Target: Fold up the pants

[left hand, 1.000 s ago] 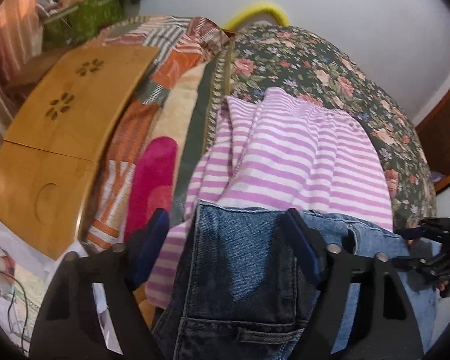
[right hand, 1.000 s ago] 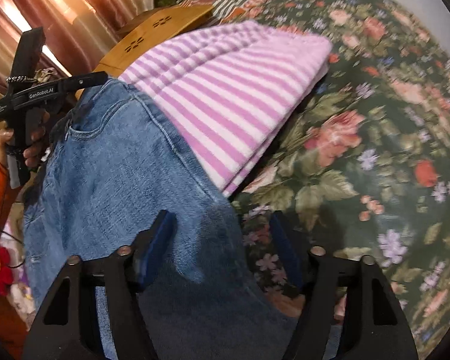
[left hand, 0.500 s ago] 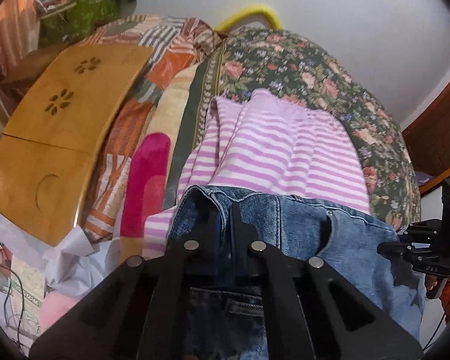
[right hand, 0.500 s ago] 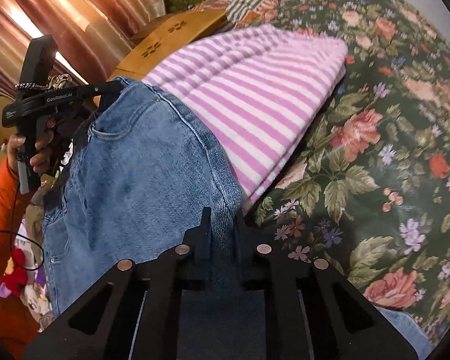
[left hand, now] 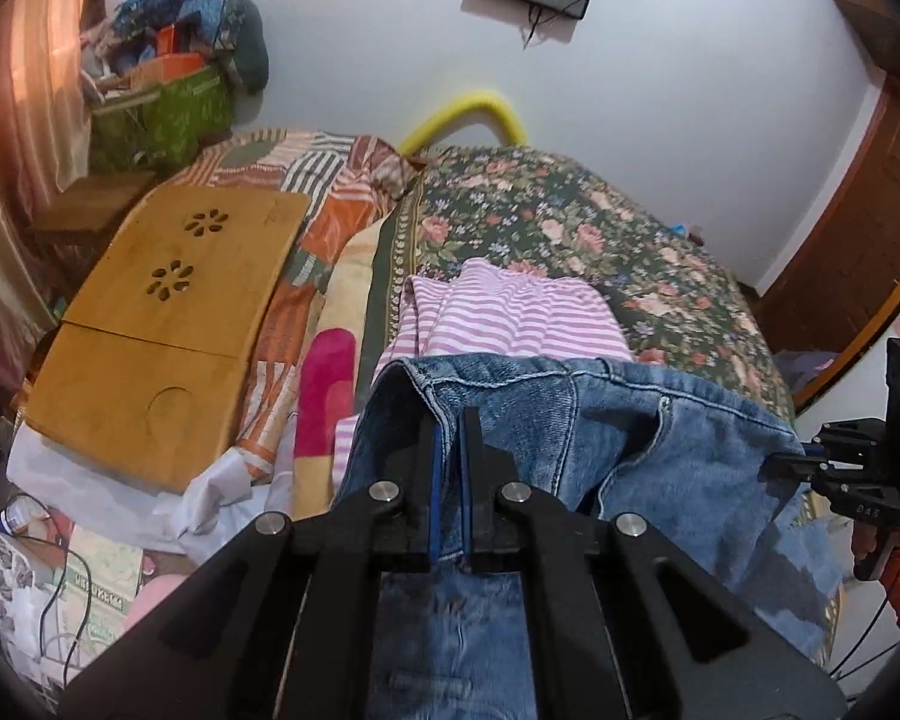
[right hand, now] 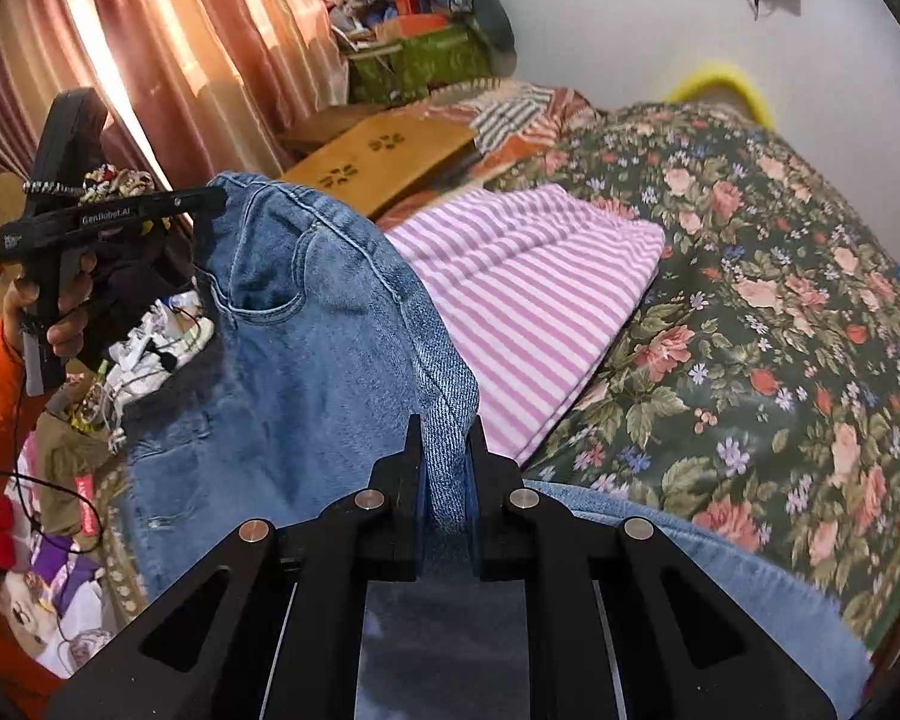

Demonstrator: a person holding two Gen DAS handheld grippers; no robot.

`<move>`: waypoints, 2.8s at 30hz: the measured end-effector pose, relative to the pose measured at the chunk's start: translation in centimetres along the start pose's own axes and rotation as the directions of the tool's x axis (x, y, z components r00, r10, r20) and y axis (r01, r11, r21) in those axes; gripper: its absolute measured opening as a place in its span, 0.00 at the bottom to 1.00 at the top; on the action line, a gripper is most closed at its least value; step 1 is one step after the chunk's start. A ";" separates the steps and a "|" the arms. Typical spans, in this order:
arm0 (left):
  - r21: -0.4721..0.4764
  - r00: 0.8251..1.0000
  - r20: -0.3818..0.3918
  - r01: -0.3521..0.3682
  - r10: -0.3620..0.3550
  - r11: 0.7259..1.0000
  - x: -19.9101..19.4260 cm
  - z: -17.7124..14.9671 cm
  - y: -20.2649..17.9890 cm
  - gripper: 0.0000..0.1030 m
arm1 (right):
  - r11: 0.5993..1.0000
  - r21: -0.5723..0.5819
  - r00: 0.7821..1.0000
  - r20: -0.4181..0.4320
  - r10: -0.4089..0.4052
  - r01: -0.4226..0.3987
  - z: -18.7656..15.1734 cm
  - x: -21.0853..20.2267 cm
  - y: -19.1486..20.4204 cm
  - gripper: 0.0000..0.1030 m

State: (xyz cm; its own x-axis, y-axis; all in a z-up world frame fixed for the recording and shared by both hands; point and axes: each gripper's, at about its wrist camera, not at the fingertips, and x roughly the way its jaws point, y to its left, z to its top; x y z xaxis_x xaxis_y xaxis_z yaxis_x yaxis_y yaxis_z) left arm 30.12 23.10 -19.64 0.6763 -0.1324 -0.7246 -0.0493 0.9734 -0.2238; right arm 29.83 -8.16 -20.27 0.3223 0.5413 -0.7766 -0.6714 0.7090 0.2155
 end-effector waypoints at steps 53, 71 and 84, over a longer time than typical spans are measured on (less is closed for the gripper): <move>-0.048 0.981 -0.035 -0.193 0.192 0.980 -11.7 -18.2 -0.3 0.13 | 0.997 0.044 0.998 0.010 -0.058 0.058 -16.1 -4.8 10.3 0.31; 0.236 0.982 -0.139 0.159 -0.129 0.959 1.4 -10.3 -25.6 0.50 | 0.812 0.444 0.892 0.061 -0.448 0.378 -23.4 -19.0 -8.1 0.31; 0.331 0.851 -0.465 0.424 -0.245 0.843 13.9 -14.9 -40.2 0.50 | 0.711 0.544 0.849 -0.007 -0.528 0.446 -28.4 -21.6 -14.0 0.33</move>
State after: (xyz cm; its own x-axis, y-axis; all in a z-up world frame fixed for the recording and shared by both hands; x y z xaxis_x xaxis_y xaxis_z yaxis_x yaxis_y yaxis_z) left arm 30.60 -20.65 -30.44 0.2460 -0.4382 -0.8645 0.4878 0.8267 -0.2803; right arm 13.33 -42.56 -23.33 0.6235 0.0824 -0.7775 0.0298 0.9912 0.1290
